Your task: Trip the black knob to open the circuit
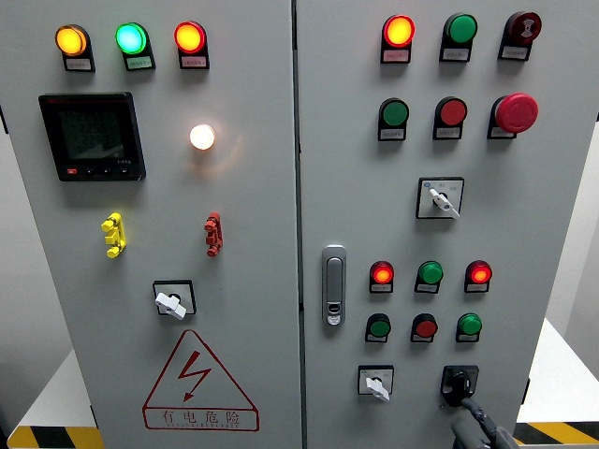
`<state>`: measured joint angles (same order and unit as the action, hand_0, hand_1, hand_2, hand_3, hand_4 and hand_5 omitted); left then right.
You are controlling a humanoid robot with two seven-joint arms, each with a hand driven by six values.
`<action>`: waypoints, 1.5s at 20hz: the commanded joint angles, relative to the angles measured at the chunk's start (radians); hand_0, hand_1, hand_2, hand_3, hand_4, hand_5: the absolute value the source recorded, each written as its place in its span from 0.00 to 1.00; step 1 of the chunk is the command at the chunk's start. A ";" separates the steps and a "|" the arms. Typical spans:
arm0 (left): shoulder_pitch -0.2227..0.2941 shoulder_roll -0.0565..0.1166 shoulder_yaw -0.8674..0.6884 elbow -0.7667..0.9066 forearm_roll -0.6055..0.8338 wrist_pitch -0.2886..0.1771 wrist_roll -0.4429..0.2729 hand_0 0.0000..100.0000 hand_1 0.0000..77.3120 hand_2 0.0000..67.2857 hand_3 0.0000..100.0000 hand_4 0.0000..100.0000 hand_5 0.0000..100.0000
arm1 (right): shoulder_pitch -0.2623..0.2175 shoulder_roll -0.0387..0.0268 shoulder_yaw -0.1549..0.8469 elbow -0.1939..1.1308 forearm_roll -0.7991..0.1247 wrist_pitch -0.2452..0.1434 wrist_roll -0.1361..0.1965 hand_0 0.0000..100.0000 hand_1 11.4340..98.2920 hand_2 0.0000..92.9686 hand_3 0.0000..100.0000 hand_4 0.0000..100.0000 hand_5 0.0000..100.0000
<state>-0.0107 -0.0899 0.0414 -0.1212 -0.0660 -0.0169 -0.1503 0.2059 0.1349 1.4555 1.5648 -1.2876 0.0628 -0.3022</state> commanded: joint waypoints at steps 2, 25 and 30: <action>0.000 -0.001 0.000 0.000 0.000 0.000 0.000 0.00 0.04 0.19 0.21 0.07 0.02 | 0.000 0.0000 0.000 0.005 0.002 0.000 -0.006 0.83 0.37 0.04 0.97 1.00 1.00; 0.000 -0.001 0.000 0.000 0.000 0.000 0.000 0.00 0.04 0.19 0.21 0.07 0.02 | -0.002 0.0016 -0.001 0.006 0.002 -0.001 -0.008 0.84 0.35 0.04 0.97 1.00 1.00; 0.000 -0.001 0.000 0.000 0.000 0.000 0.000 0.00 0.04 0.19 0.21 0.07 0.02 | -0.002 0.0062 0.002 0.001 0.002 -0.001 -0.008 0.84 0.35 0.04 0.97 1.00 1.00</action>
<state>-0.0107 -0.0901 0.0414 -0.1212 -0.0660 -0.0169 -0.1503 0.2041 0.1403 1.4570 1.5673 -1.2856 0.0614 -0.3089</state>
